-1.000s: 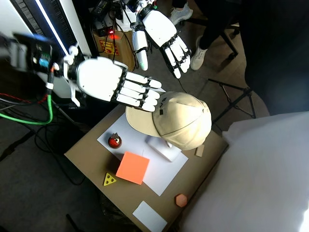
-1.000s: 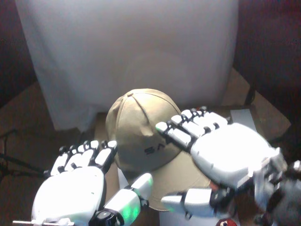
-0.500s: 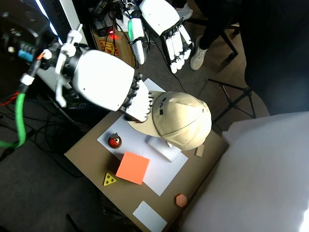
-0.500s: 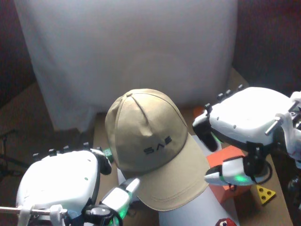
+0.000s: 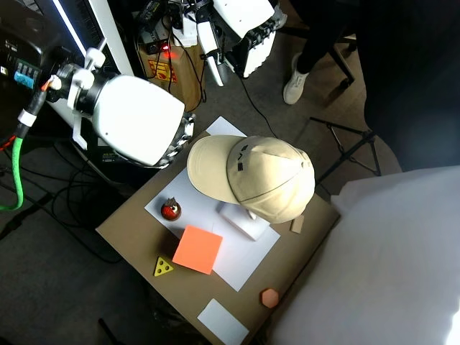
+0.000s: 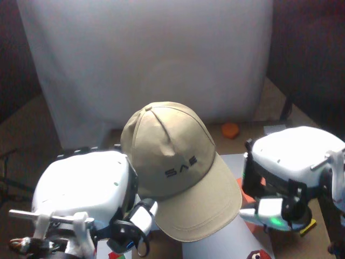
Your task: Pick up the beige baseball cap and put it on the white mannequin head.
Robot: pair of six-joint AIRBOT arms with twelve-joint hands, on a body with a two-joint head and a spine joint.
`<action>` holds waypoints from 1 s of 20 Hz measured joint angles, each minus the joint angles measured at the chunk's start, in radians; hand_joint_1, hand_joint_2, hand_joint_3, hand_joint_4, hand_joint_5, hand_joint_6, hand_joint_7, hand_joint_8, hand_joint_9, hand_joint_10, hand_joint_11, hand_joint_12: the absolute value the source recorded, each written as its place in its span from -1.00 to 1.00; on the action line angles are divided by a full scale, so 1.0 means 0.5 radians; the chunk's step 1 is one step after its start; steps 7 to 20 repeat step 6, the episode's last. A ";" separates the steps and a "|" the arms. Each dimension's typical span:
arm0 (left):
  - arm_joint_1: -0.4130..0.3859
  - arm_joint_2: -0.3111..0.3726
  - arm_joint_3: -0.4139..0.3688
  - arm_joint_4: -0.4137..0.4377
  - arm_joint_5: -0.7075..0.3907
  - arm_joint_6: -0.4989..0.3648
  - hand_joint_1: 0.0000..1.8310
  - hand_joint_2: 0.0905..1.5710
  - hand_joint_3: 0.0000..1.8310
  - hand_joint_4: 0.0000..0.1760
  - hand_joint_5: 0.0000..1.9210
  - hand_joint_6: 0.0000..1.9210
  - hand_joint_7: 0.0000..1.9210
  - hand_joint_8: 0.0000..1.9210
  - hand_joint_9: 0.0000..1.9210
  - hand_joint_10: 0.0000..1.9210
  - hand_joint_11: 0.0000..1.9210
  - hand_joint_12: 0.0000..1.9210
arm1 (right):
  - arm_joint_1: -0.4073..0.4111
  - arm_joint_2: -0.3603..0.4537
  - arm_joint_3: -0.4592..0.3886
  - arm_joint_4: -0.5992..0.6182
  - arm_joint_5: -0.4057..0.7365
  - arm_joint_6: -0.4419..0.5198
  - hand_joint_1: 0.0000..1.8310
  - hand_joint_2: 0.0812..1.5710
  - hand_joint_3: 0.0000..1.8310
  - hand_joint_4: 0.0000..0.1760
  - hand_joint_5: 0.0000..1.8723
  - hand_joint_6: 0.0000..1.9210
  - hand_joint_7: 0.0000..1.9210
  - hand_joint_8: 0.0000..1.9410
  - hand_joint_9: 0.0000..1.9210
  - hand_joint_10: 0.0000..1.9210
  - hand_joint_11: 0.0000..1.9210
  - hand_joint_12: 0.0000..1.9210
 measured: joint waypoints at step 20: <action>-0.056 -0.005 -0.007 -0.058 0.011 0.048 -0.01 0.46 -1.00 -1.00 0.24 1.00 0.40 1.00 0.44 1.00 0.52 1.00 | -0.088 -0.044 0.041 -0.049 0.012 -0.003 0.03 0.69 -1.00 1.00 0.46 1.00 0.64 1.00 0.88 1.00 1.00 1.00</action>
